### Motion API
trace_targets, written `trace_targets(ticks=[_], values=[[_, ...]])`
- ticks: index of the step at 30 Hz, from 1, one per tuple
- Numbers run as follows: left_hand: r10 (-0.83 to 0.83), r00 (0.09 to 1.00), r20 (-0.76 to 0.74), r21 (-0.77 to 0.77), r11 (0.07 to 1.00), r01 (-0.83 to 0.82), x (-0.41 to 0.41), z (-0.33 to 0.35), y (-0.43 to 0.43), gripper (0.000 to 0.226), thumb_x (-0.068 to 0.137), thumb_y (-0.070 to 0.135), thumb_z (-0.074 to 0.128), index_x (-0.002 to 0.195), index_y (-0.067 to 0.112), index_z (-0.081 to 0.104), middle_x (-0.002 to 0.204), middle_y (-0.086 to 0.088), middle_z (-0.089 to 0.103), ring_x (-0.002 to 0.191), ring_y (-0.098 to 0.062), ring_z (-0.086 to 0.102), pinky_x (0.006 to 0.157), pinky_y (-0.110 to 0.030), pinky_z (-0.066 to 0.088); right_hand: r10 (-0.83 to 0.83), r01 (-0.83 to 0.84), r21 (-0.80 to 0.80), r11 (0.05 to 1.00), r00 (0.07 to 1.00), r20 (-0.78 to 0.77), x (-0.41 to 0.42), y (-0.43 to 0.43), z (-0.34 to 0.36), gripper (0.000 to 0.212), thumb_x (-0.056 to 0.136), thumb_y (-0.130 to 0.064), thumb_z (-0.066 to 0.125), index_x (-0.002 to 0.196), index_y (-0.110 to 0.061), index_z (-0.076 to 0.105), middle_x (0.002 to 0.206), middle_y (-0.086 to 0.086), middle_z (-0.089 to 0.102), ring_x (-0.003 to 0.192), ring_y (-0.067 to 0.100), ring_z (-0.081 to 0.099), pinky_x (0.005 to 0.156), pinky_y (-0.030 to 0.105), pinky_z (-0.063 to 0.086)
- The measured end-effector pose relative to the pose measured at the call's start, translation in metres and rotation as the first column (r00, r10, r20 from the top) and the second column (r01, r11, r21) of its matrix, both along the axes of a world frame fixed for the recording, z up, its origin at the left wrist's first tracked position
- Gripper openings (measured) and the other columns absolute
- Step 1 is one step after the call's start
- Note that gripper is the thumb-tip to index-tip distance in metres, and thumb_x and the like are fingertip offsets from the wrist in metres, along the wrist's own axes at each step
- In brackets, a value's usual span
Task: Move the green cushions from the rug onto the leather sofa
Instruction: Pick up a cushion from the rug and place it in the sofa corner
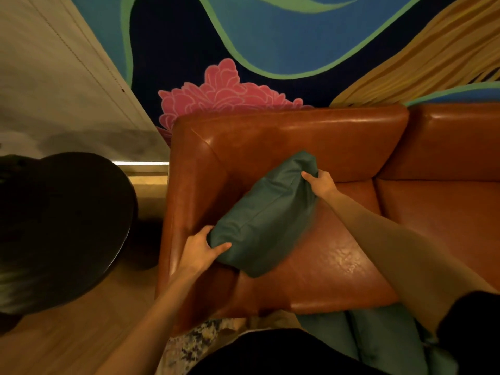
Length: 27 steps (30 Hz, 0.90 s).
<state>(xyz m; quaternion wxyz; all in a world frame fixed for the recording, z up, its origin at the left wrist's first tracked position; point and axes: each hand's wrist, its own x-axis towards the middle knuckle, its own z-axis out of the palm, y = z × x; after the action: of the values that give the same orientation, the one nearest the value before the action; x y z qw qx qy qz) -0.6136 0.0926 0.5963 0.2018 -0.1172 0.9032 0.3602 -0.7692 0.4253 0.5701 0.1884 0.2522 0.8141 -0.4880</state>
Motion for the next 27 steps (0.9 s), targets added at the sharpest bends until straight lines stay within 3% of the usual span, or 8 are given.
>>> trace_targets(ticks=[5, 7, 11, 15, 19, 21, 24, 27], values=[[-0.033, 0.999, -0.035, -0.090, 0.996, 0.029, -0.021, -0.002, 0.005, 0.072, 0.060, 0.073, 0.060, 0.105, 0.017, 0.062, 0.101, -0.003, 0.066, 0.095, -0.023, 0.063, 0.081, -0.036, 0.051, 0.065, -0.065, -0.038, 0.997, 0.998, 0.012, -0.044, -0.005, -0.008, 0.044, 0.090, -0.040, 0.063, 0.122, -0.008, 0.062, 0.123, 0.013, 0.065, 0.114, 0.034, 0.061, 0.098, 0.047, 0.049], [-0.019, 1.000, -0.025, -0.116, 0.993, 0.016, -0.022, -0.002, 0.005, 0.072, 0.059, 0.075, 0.054, 0.103, 0.019, 0.061, 0.099, -0.001, 0.064, 0.093, -0.023, 0.061, 0.079, -0.039, 0.050, 0.114, -0.113, -0.042, 0.993, 0.994, 0.007, -0.060, -0.015, -0.010, 0.047, 0.091, -0.039, 0.063, 0.125, -0.007, 0.060, 0.125, 0.012, 0.064, 0.115, 0.032, 0.060, 0.099, 0.045, 0.049], [0.046, 0.999, -0.006, -0.113, 0.992, -0.046, -0.015, -0.001, 0.001, 0.051, 0.068, 0.069, 0.061, 0.094, 0.024, 0.057, 0.089, 0.007, 0.064, 0.084, -0.015, 0.062, 0.073, -0.036, 0.050, 0.185, -0.186, -0.087, 0.979, 0.983, -0.021, -0.088, -0.042, -0.007, 0.049, 0.087, -0.039, 0.067, 0.124, -0.008, 0.062, 0.122, 0.012, 0.066, 0.113, 0.031, 0.062, 0.097, 0.044, 0.050], [0.163, 0.986, 0.025, -0.107, 0.981, -0.160, -0.014, -0.005, -0.011, 0.047, 0.075, 0.051, 0.071, 0.109, 0.020, 0.060, 0.106, 0.001, 0.066, 0.097, -0.017, 0.062, 0.083, -0.036, 0.051, 0.269, -0.271, -0.139, 0.952, 0.963, -0.034, -0.113, -0.072, -0.024, 0.056, 0.078, -0.044, 0.074, 0.121, -0.009, 0.064, 0.118, 0.008, 0.069, 0.109, 0.026, 0.065, 0.097, 0.042, 0.051], [0.221, 0.973, 0.067, -0.096, 0.972, -0.214, -0.021, -0.010, -0.018, 0.072, 0.074, 0.043, 0.075, 0.135, 0.017, 0.046, 0.133, -0.007, 0.055, 0.119, -0.022, 0.054, 0.100, -0.039, 0.045, 0.260, -0.260, -0.233, 0.937, 0.965, -0.034, -0.157, -0.073, -0.130, 0.102, 0.041, -0.070, 0.076, 0.126, -0.017, 0.061, 0.121, 0.004, 0.069, 0.109, 0.025, 0.066, 0.096, 0.044, 0.053], [0.236, 0.967, 0.091, -0.138, 0.965, -0.223, -0.028, -0.012, -0.014, 0.077, 0.076, 0.035, 0.074, 0.142, 0.016, 0.038, 0.142, -0.011, 0.045, 0.128, -0.026, 0.047, 0.107, -0.039, 0.040, 0.238, -0.238, -0.256, 0.937, 0.971, -0.031, -0.162, -0.073, -0.151, 0.099, 0.042, -0.067, 0.075, 0.128, -0.020, 0.060, 0.122, 0.003, 0.068, 0.110, 0.024, 0.066, 0.097, 0.044, 0.053], [0.233, 0.970, 0.073, -0.212, 0.954, -0.213, -0.039, -0.010, 0.001, 0.087, 0.076, 0.033, 0.064, 0.149, 0.032, 0.017, 0.156, -0.004, 0.022, 0.141, -0.031, 0.029, 0.114, -0.051, 0.029, 0.199, -0.206, -0.192, 0.960, 0.978, -0.055, -0.133, -0.078, -0.094, 0.079, 0.063, -0.048, 0.076, 0.132, -0.018, 0.057, 0.131, 0.003, 0.062, 0.118, 0.023, 0.060, 0.103, 0.042, 0.048], [0.183, 0.983, -0.011, -0.285, 0.942, -0.179, -0.045, 0.001, 0.027, 0.081, 0.077, 0.027, 0.064, 0.148, 0.031, 0.024, 0.156, 0.004, 0.019, 0.143, -0.028, 0.022, 0.116, -0.054, 0.013, 0.226, -0.232, -0.136, 0.963, 0.972, -0.061, -0.098, -0.076, -0.046, 0.056, 0.082, -0.020, 0.073, 0.133, -0.010, 0.054, 0.131, 0.008, 0.057, 0.122, 0.024, 0.054, 0.106, 0.038, 0.044]])
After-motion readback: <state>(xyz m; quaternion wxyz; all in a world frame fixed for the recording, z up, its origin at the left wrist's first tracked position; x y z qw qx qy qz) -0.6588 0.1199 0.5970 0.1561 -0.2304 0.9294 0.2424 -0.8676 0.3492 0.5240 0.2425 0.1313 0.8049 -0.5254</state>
